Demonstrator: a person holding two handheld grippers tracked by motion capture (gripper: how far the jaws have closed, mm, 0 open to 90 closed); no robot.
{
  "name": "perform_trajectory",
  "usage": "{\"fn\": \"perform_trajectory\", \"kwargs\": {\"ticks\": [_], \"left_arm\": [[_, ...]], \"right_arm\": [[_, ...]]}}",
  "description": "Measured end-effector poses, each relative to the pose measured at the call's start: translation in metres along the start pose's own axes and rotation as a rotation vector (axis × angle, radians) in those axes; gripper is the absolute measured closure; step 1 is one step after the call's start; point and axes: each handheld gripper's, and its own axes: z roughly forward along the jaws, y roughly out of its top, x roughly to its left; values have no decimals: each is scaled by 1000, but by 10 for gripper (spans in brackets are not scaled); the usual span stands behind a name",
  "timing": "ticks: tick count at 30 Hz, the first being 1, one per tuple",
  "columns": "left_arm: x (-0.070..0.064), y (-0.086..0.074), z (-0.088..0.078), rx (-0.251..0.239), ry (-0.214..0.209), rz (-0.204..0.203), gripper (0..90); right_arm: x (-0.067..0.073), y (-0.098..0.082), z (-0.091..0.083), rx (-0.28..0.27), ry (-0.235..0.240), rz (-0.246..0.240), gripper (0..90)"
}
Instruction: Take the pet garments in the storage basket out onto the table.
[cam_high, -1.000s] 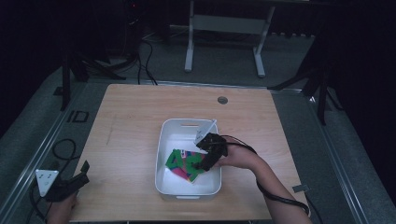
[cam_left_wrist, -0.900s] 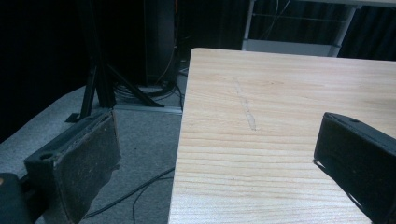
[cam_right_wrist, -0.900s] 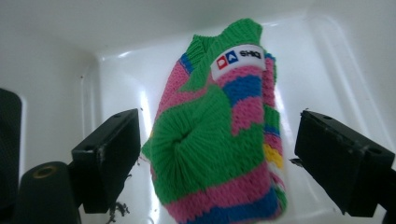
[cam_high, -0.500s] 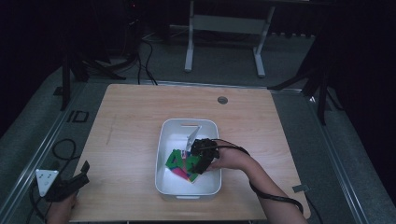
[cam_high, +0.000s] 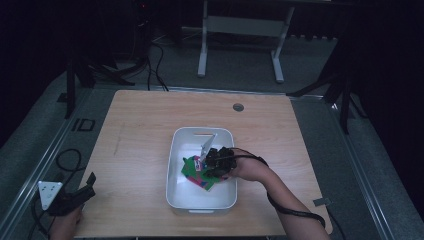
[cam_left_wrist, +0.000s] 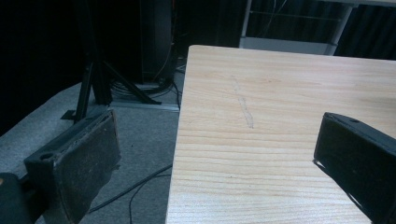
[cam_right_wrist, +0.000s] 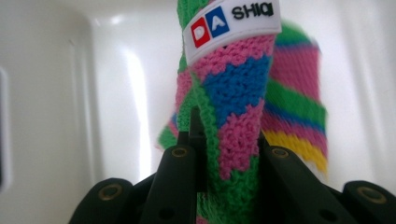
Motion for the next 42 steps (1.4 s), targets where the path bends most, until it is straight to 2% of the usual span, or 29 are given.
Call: {"fn": "perform_trajectory", "kwargs": {"ticks": [6, 7, 10, 11, 14, 18, 19, 20, 26, 30, 36, 37, 42], "left_arm": [[0, 0, 0, 2, 1, 0, 9], [0, 0, 0, 2, 1, 0, 9], [0, 0, 0, 2, 1, -2, 9], [0, 0, 0, 2, 1, -2, 9], [0, 0, 0, 2, 2, -3, 9], [0, 0, 0, 2, 3, -3, 9], [0, 0, 0, 2, 2, -4, 9], [0, 0, 0, 1, 2, -4, 9], [0, 0, 0, 1, 2, -6, 9], [0, 0, 1, 2, 2, -6, 9], [0, 0, 1, 2, 4, -6, 9], [0, 0, 1, 3, 4, -8, 9], [0, 0, 1, 4, 5, -8, 9]], "right_arm": [[4, 12, -29, -77, -13, -22, 813], [4, 12, -29, -77, -13, -22, 813], [5, 20, -48, -121, -17, -31, 813], [5, 20, -48, -121, -17, -31, 813], [6, 30, -68, -168, -27, -46, 813], [8, 38, -85, -196, -43, -57, 813], [9, 44, -97, -231, -45, -62, 813], [9, 44, -97, -231, -45, -62, 813], [12, 55, -127, -303, -65, -74, 812], [11, 56, -141, -339, -85, -72, 812], [8, 53, -152, -352, -109, -59, 812], [6, 47, -161, -364, -128, -42, 811], [1, 32, -176, -379, -159, -8, 811]]}}
